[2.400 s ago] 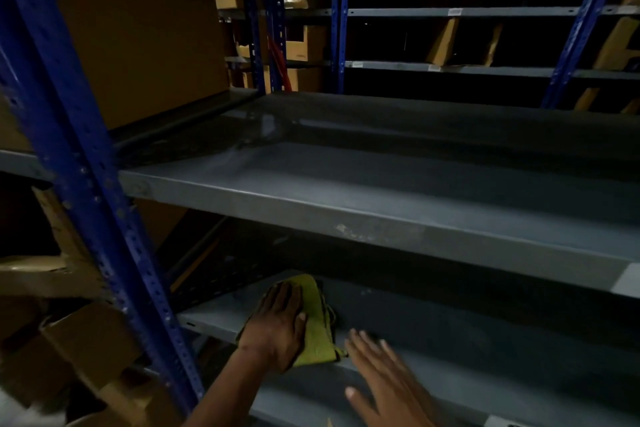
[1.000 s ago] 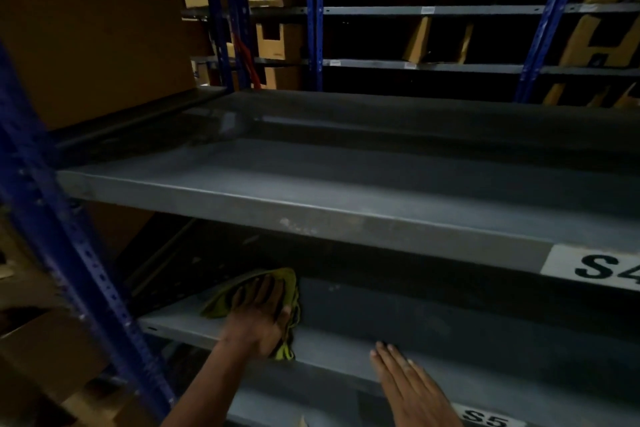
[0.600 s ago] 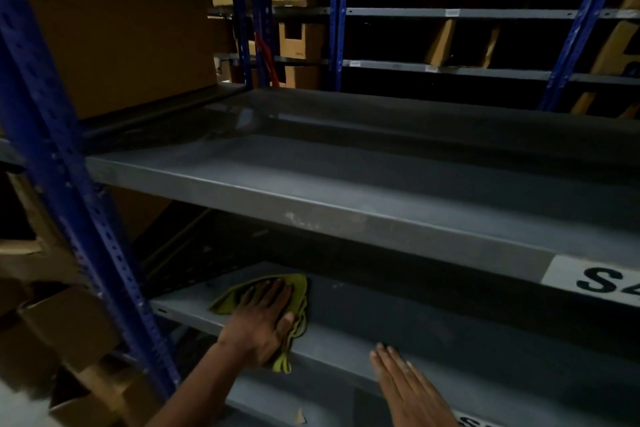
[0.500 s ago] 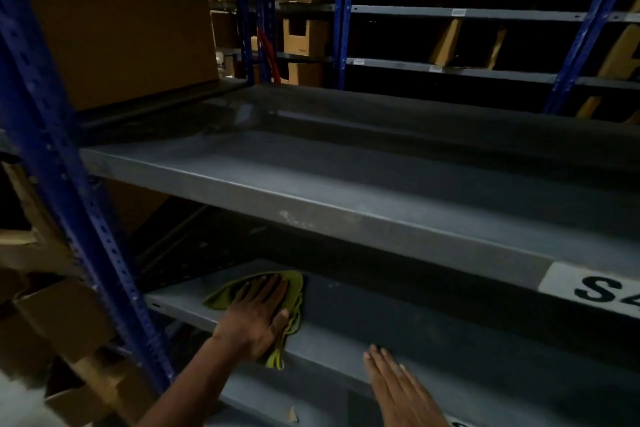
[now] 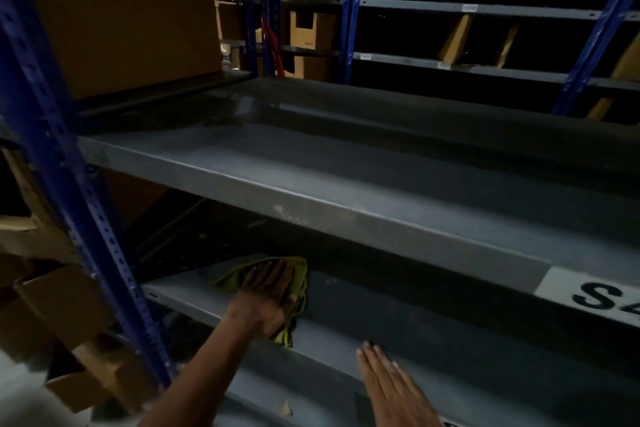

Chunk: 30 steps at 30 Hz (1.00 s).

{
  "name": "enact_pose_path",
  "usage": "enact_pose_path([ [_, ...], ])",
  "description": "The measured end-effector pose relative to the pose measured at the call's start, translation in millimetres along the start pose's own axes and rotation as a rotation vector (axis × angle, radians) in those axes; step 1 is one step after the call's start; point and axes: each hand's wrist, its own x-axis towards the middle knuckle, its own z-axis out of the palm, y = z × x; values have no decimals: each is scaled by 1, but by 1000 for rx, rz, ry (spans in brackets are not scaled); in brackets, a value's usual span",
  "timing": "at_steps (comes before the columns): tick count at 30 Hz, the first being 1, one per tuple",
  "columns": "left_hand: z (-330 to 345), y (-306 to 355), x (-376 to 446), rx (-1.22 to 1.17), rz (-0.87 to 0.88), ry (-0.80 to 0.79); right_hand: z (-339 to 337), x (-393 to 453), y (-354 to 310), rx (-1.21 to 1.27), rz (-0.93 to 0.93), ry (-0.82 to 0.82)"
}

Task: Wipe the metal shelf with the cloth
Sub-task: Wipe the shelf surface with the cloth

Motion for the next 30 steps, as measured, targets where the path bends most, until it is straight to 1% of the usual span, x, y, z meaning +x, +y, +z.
enact_pose_path([
  [3, 8, 13, -3, -51, -5, -45, -16, 0, 3, 111, -44, -64],
  [4, 12, 18, -3, -55, -15, -67, -22, 0, 2, 167, -55, -139],
  [5, 15, 22, -4, -42, -26, -91, -22, 0, 0, 214, -80, -251],
  [6, 18, 28, -5, -24, -29, -103, -24, 0, -1, 229, -49, -320],
  [7, 20, 35, -6, -19, -33, -109, -22, 1, -1, 230, -10, -315],
  [9, 23, 49, -9, -29, -30, -106, -26, 6, 4, 211, 56, -376],
  [11, 24, 62, -12, -37, -15, -109, -35, 7, 4, 160, 23, -460],
  [12, 25, 65, -14, -38, -7, -107, -34, 7, 6, 158, 1, -469],
  [13, 25, 67, -16, -43, 1, -104, -30, 6, 6, 181, -27, -443],
  [14, 25, 67, -18, -54, 12, -98, -29, 5, 6, 236, -60, -445],
  [15, 25, 65, -19, -73, 21, -88, -31, 5, 6, 278, -68, -398],
  [16, 24, 63, -19, -93, 26, -71, -29, 3, 8, 269, -99, -360],
  [17, 23, 60, -18, -105, 27, -61, -29, 4, 10, 287, -89, -432],
  [19, 24, 54, -13, -103, 27, -61, -31, 8, 6, 288, -38, -425],
  [20, 25, 52, -11, -96, 26, -63, -32, 8, 5, 282, -34, -463],
  [22, 23, 49, -5, -76, 21, -55, -27, 5, 8, 367, -27, -536],
  [24, 21, 45, 2, -74, 16, -30, -15, 0, 8, 347, -91, -376],
  [25, 21, 43, 6, -75, 10, -9, -11, 0, 8, 373, -94, -370],
  [30, 25, 45, 13, -68, -42, -14, -7, -3, 6, 377, -86, -321],
])
